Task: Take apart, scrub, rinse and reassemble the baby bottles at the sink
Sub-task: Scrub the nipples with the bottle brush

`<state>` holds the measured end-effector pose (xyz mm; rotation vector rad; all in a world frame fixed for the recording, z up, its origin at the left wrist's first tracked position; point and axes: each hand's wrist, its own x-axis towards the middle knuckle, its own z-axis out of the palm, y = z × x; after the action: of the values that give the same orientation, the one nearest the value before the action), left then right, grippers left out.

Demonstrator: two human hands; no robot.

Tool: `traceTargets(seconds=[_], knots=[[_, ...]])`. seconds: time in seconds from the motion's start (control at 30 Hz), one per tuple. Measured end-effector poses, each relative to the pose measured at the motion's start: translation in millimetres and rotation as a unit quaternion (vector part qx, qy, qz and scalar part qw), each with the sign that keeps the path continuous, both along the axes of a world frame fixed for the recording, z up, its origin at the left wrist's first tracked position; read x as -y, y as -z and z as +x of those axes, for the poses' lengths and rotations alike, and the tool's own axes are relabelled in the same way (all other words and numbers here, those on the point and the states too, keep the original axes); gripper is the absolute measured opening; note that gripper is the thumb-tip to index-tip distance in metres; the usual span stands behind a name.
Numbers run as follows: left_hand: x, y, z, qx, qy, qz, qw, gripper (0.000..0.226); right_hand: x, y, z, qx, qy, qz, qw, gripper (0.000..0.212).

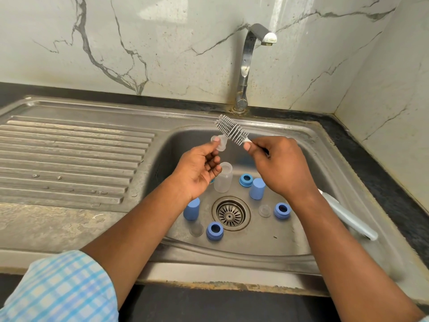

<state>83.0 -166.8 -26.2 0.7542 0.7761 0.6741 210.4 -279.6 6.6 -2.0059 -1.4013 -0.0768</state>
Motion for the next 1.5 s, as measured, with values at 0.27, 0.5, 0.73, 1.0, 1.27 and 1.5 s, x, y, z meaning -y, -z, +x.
traceTargets(seconds=[0.27, 0.5, 0.73, 1.0, 1.27, 1.5], knots=[[8, -2, 0, 0.04, 0.028, 0.087, 0.995, 0.012, -4, 2, -4, 0.038, 0.023, -0.041, 0.998, 0.036], [8, -2, 0, 0.016, -0.04, 0.088, 0.995, 0.007, -5, -2, 8, 0.078, 0.116, 0.009, 0.99, 0.037], [8, 4, 2, -0.01, -0.037, 0.119, 0.992, 0.013, -5, 2, -4, 0.042, -0.018, -0.073, 0.996, 0.029], [5, 2, 2, 0.008, -0.053, 0.088, 0.995, 0.005, -12, -1, -6, 0.112, 0.134, -0.018, 0.984, 0.035], [0, 6, 3, -0.009, -0.024, 0.054, 0.998, 0.006, 1, 7, 25, -0.017, 0.063, -0.056, 0.996, 0.039], [0, 5, 1, -0.021, -0.006, 0.078, 0.997, 0.015, 5, 5, 34, 0.016, 0.094, -0.104, 0.99, 0.034]])
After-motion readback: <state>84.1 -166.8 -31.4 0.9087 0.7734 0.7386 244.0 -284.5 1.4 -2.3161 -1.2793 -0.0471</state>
